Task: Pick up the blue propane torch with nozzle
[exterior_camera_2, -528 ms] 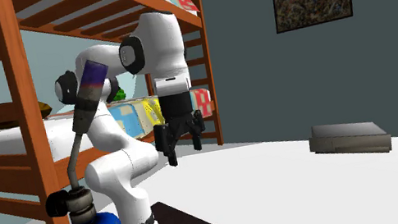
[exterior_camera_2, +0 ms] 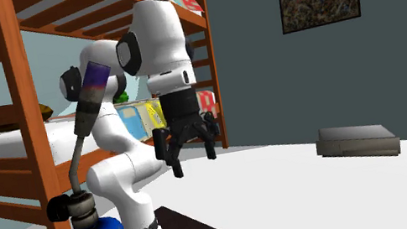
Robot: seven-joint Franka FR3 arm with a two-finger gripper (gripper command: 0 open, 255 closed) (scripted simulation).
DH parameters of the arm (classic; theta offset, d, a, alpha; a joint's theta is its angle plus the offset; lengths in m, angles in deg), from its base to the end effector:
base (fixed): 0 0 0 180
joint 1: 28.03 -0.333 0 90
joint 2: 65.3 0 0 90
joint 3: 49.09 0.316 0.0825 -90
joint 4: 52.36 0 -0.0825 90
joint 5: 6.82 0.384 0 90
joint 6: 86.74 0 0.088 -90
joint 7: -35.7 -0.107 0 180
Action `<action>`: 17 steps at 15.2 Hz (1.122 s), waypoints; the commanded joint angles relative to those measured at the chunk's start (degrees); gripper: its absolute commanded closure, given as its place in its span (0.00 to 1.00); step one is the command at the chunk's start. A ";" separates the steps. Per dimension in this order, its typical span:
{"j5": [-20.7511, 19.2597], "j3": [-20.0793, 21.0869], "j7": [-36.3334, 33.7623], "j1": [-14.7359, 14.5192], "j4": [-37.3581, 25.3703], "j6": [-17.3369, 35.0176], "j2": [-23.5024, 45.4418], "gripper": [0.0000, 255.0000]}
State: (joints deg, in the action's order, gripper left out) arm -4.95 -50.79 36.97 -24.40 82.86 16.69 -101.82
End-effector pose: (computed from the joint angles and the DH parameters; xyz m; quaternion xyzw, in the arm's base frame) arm 0.3654 -0.0332 0.5601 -0.9982 0.0360 -0.0424 0.0225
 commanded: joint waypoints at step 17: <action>-2.69 -5.91 -11.56 10.16 -16.49 19.98 16.10 0.00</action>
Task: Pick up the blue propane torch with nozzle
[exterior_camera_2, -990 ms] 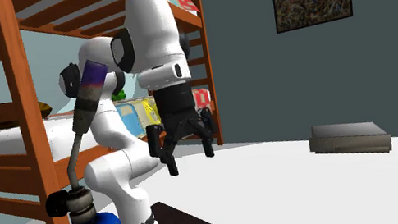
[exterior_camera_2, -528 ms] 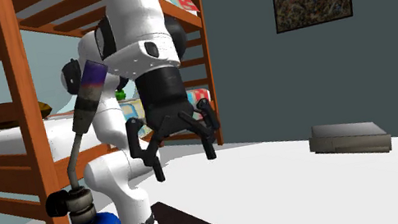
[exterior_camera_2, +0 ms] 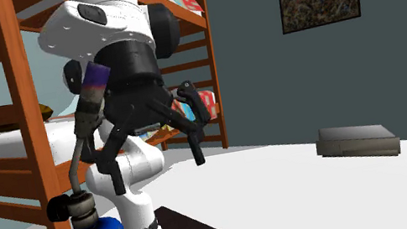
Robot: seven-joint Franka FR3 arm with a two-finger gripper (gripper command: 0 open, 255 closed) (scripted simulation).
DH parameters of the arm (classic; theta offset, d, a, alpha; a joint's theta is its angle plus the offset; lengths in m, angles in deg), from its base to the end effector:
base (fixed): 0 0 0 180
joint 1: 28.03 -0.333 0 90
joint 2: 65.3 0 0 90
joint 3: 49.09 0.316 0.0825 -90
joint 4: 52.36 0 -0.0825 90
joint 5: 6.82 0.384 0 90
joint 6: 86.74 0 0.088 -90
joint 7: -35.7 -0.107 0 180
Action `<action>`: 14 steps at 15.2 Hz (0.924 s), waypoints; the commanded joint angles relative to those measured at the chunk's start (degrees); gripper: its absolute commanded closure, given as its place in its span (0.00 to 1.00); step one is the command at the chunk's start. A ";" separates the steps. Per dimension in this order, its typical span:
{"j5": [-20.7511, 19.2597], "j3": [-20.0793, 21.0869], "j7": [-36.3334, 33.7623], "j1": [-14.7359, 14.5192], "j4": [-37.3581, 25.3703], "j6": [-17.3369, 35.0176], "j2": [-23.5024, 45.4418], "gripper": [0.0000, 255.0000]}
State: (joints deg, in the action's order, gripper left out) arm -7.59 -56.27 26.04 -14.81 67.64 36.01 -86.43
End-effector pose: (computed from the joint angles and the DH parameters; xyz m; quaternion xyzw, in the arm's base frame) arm 0.4465 -0.1760 0.6160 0.9455 -0.2520 0.2062 0.0027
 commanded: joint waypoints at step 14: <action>-0.24 -3.45 -5.30 4.24 -3.17 11.21 5.29 0.00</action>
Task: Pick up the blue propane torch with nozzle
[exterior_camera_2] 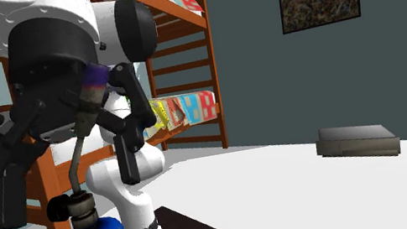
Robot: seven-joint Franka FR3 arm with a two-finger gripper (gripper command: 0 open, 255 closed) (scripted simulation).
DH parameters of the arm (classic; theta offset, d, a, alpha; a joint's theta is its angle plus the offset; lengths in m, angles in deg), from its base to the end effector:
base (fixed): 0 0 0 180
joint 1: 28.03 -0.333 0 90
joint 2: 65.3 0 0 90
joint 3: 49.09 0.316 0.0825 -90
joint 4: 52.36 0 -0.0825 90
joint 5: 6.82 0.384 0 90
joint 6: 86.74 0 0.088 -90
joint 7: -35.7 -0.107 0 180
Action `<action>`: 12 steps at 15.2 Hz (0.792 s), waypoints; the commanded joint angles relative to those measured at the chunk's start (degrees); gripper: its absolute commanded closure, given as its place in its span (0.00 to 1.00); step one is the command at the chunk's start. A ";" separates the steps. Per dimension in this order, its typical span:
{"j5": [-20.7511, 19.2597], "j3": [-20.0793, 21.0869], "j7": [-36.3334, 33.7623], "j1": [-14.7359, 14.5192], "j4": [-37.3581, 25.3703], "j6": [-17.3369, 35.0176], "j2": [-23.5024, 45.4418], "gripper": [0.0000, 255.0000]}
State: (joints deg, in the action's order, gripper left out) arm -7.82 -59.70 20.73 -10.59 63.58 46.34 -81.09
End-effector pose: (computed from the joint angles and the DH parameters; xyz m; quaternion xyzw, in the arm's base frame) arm 0.4529 -0.2545 0.6284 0.8927 -0.3517 0.2814 0.0149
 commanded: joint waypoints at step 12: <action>-0.02 -0.04 0.00 0.03 2.14 2.13 -0.05 1.00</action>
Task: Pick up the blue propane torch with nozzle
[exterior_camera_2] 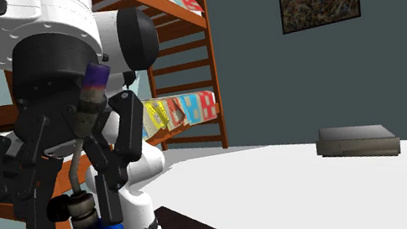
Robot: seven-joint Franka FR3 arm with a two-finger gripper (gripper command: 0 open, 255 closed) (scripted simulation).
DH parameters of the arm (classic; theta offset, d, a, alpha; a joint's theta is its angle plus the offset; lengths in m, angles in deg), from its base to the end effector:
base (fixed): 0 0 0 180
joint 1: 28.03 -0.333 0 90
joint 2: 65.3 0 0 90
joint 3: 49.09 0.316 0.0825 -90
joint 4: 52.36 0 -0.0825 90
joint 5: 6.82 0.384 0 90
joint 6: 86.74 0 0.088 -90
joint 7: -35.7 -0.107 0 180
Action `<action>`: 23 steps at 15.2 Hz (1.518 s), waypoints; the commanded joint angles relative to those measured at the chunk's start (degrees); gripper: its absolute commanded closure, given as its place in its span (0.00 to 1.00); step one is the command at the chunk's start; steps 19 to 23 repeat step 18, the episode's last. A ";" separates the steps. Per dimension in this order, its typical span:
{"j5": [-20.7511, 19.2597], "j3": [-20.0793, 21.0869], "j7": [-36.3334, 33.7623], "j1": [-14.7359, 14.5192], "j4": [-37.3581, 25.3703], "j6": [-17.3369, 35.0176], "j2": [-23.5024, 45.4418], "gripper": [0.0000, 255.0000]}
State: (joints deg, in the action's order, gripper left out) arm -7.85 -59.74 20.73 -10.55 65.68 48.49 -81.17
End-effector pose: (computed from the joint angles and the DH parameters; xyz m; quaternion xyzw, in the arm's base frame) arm 0.4527 -0.2544 0.6148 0.8923 -0.3518 0.2824 0.0151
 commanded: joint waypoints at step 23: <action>0.28 0.13 -0.05 -0.21 -13.07 -11.79 1.39 1.00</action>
